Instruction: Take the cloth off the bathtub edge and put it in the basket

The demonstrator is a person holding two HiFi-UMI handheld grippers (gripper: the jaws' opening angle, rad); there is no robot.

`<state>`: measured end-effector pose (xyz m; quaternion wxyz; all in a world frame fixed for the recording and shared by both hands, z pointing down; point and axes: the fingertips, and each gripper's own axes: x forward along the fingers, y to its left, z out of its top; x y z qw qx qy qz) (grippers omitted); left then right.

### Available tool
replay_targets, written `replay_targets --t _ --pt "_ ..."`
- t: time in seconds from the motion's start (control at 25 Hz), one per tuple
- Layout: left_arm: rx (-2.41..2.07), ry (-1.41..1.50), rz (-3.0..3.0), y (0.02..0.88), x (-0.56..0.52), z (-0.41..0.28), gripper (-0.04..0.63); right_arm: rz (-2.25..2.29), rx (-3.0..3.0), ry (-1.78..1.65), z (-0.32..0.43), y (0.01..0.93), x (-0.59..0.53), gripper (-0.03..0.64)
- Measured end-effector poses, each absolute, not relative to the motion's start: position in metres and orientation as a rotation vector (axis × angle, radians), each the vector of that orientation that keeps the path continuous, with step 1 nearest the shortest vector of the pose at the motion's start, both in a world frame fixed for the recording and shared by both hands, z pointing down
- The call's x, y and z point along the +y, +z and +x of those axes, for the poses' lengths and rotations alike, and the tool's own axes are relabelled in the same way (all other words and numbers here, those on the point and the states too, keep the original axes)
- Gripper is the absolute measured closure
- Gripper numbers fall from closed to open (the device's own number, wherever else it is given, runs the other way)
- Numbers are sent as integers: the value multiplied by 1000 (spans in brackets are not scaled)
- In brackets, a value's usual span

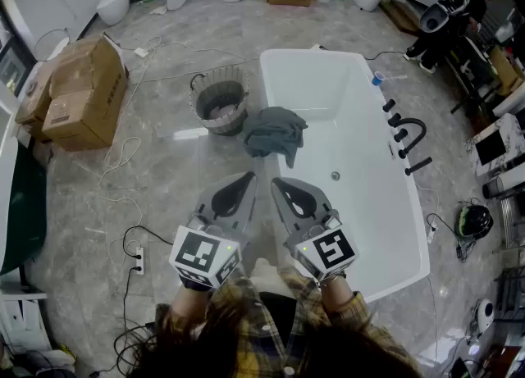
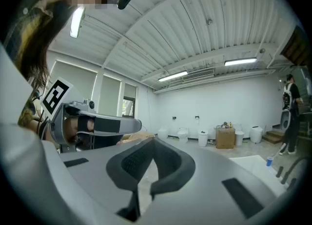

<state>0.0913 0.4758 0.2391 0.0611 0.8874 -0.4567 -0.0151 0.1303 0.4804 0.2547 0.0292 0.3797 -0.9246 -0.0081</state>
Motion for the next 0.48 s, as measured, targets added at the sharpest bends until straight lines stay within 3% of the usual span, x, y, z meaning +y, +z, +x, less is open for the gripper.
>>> replay_targets --t 0.48 --pt "-1443 -47 2671 238 491 99 578 1091 -2888 -27 139 258 496 600"
